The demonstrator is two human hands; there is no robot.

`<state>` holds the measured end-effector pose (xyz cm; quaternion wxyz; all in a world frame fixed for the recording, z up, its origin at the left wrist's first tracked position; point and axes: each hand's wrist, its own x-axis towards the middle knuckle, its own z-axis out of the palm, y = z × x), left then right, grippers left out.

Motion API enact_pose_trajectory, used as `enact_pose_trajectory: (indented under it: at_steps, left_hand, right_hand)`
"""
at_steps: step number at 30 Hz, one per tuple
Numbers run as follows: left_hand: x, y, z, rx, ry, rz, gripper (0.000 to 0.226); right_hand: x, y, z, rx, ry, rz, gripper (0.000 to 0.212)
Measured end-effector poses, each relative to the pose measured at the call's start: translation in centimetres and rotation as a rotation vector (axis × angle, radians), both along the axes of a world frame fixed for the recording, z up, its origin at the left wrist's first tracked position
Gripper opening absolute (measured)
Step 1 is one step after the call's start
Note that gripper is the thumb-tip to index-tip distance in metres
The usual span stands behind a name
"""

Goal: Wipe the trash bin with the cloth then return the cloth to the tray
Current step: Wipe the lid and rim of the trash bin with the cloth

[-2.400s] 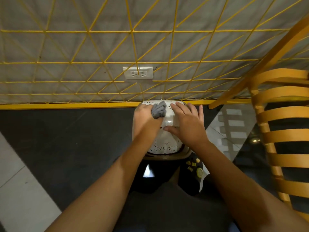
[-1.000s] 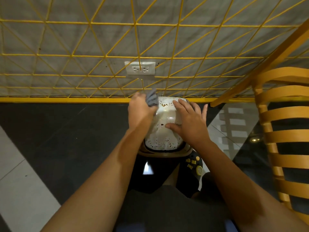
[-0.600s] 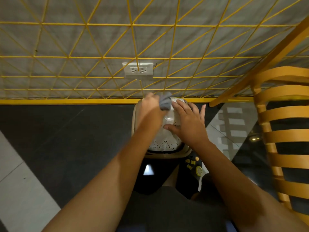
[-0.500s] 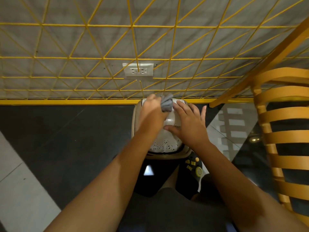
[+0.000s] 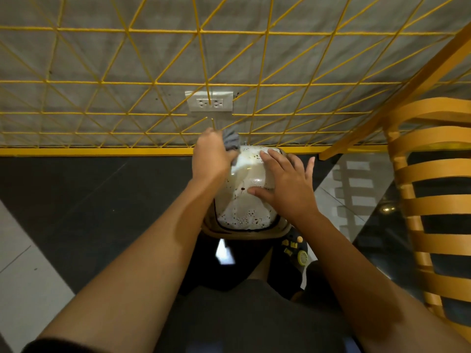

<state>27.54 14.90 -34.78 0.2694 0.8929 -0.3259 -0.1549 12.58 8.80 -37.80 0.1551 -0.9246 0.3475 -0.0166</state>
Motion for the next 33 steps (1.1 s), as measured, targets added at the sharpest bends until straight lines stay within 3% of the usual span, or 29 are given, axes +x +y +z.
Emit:
enact_pose_trajectory:
  at_steps: [2,6,12,16,19,21,26,33]
  left_hand:
    - [-0.6,-0.1,-0.1,0.009,0.027,0.015,0.013]
    - [-3.5,1.3,-0.5,-0.06,0.012,-0.145,0.022]
    - [-0.7,1.0,-0.2,-0.025,0.02,0.034,0.016]
    - [-4.0,2.0,-0.4,-0.122,-0.004,-0.157,0.013]
    - [-1.9,2.0,-0.6,-0.099,0.073,-0.02,0.014]
    - [-0.9,1.9,-0.6,-0.056,0.022,0.059,0.014]
    - [-3.5,3.0,-0.5,-0.135,0.098,-0.031,0.007]
    - [-2.2,3.5,-0.7,-0.11,0.106,0.07,0.009]
  right_hand:
    - [0.0,-0.1,0.1,0.001,0.003,-0.002,0.081]
    - [0.0,-0.1,0.0,0.004,0.005,-0.004,0.082]
    - [0.0,0.0,0.1,0.014,0.002,-0.004,0.081]
    - [0.0,0.0,0.0,0.019,-0.011,-0.012,0.081]
    - [0.0,0.1,-0.1,0.018,-0.016,-0.005,0.081]
    - [0.0,0.1,0.0,0.02,-0.012,-0.006,0.081]
    - [0.0,0.0,0.0,0.015,-0.006,-0.007,0.08]
    - [0.0,-0.1,0.0,0.023,-0.009,-0.008,0.081]
